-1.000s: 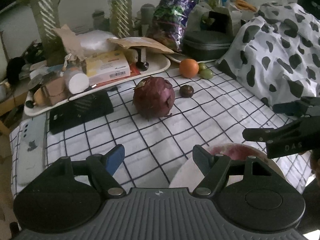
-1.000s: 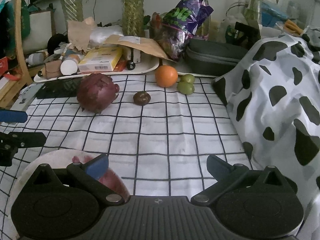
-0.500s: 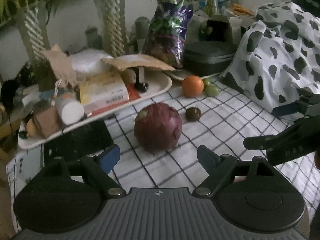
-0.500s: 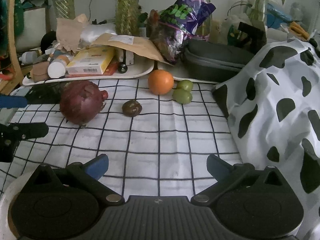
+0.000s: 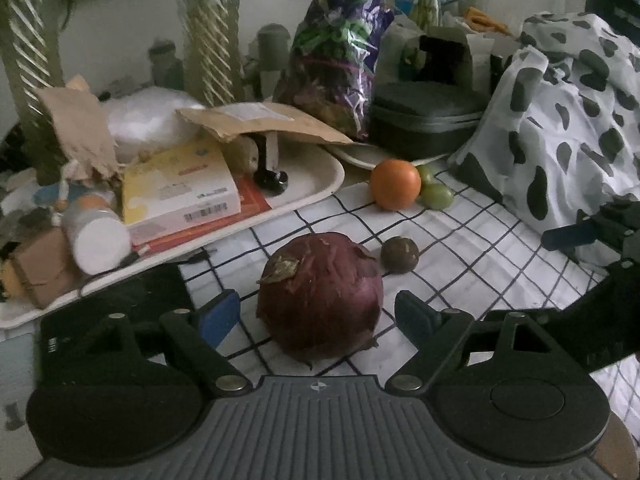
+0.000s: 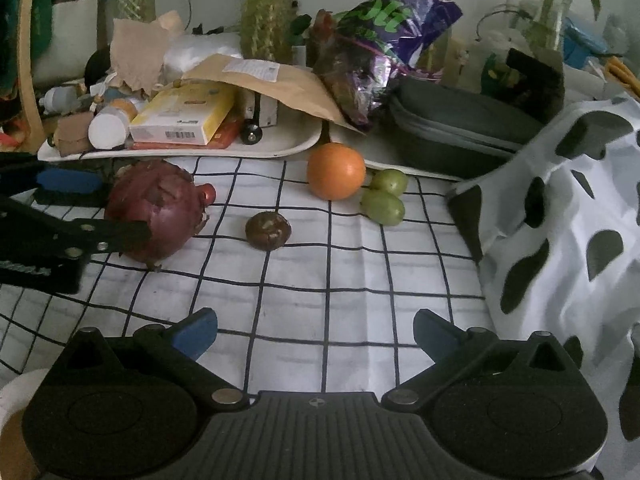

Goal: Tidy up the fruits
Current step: 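Close the left tool on the red onion while the right tool approaches the dark brown fruit, then lift the red onion with the left tool while the right tool grasps the dark brown round fruit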

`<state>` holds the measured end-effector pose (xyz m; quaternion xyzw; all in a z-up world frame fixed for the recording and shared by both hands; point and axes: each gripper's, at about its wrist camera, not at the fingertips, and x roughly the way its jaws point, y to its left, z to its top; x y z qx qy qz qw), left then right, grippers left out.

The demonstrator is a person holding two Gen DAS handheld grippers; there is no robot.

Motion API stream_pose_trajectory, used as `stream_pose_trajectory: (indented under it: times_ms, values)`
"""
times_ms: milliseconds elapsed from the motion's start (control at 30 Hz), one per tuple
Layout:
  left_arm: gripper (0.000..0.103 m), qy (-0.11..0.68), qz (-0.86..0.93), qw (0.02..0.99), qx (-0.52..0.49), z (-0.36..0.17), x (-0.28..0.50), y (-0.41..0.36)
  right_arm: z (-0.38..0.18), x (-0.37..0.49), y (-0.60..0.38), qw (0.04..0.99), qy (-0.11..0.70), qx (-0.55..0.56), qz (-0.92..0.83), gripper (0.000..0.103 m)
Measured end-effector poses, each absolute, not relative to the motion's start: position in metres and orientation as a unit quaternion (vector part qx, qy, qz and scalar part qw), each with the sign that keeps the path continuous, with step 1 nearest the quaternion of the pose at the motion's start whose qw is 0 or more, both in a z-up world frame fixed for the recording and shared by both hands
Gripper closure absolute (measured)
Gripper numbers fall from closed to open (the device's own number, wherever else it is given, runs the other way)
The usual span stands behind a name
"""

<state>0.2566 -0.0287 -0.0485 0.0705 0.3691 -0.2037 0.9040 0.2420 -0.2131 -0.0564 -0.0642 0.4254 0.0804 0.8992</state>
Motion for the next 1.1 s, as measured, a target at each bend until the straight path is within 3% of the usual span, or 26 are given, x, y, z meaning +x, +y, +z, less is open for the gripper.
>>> stream_pose_trajectory:
  times_ms: [467, 667, 900, 967, 1033, 1100]
  values:
    - [0.020, 0.399, -0.216, 0.891, 0.017, -0.066, 0.286, -0.024, -0.072, 0.269, -0.202, 0.894, 0.424, -0.105, 0.097, 0.000]
    - [0.033, 0.397, -0.218, 0.891, 0.017, -0.061, 0.285, -0.025, -0.074, 0.276, -0.197, 0.899, 0.409, -0.110, 0.113, 0.000]
    - [0.036, 0.390, -0.204, 0.898, 0.023, -0.055, 0.282, -0.021, -0.076, 0.287, -0.197, 0.906, 0.395, -0.084, 0.127, 0.000]
    - [0.036, 0.384, -0.201, 0.901, 0.020, -0.051, 0.282, -0.016, -0.075, 0.291, -0.200, 0.908, 0.393, -0.069, 0.129, 0.004]
    - [0.036, 0.380, -0.195, 0.904, 0.022, -0.048, 0.281, -0.014, -0.076, 0.295, -0.201, 0.906, 0.397, -0.058, 0.132, 0.017]
    - [0.036, 0.376, -0.190, 0.906, 0.028, -0.045, 0.281, -0.012, -0.078, 0.298, -0.201, 0.906, 0.400, -0.051, 0.133, 0.021]
